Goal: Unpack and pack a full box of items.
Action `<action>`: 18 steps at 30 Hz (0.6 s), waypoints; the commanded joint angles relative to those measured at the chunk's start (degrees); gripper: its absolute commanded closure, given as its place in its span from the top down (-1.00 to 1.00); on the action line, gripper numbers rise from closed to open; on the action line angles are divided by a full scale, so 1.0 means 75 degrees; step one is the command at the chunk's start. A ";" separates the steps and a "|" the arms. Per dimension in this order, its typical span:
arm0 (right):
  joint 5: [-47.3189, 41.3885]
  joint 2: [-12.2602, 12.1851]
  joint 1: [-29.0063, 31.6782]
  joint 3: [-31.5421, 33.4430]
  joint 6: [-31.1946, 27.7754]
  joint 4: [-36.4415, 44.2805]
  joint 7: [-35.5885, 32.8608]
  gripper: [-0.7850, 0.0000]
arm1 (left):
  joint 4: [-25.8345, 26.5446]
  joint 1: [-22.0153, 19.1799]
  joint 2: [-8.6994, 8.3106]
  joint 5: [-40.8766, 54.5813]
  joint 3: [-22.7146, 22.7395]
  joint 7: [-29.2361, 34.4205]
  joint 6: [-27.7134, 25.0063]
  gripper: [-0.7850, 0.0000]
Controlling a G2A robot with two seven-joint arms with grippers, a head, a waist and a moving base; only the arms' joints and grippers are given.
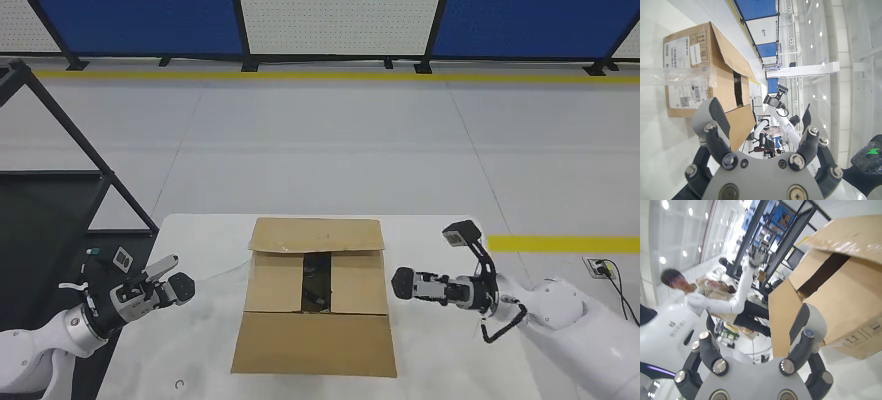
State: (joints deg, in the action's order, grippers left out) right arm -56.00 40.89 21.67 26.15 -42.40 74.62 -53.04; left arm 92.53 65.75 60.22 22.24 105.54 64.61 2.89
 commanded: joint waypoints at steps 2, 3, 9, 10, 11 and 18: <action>-0.0544 0.0185 -0.0068 0.0022 0.0500 -0.0387 -0.0248 1.00 | 0.0000 0.0000 0.0000 0.0000 0.0000 0.0000 0.0000 1.00; -0.0544 0.0185 -0.0068 0.0022 0.0500 -0.0387 -0.0248 1.00 | 0.0000 0.0000 0.0000 0.0000 0.0000 0.0000 0.0000 1.00; -0.0544 0.0185 -0.0068 0.0022 0.0500 -0.0387 -0.0248 1.00 | 0.0191 0.0136 -0.0002 0.0122 0.0001 -0.0271 -0.0104 1.00; -0.0544 0.0185 -0.0068 0.0022 0.0500 -0.0387 -0.0248 1.00 | 0.0234 0.0171 -0.0007 0.0161 0.0021 -0.0340 -0.0128 1.00; -0.0455 0.0188 -0.0032 0.0032 0.0540 -0.0347 -0.0163 1.00 | 0.0268 0.0196 -0.0013 0.0205 0.0030 -0.0362 -0.0157 1.00; -0.0297 0.0488 0.0084 0.0061 0.2325 -0.0342 0.0987 1.00 | 0.0182 0.0218 -0.0036 0.0736 0.0101 -0.0570 -0.0617 1.00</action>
State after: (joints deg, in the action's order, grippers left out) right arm -58.38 44.02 22.43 26.72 -26.77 72.35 -46.91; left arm 93.99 67.34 59.98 27.26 106.27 60.48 -1.28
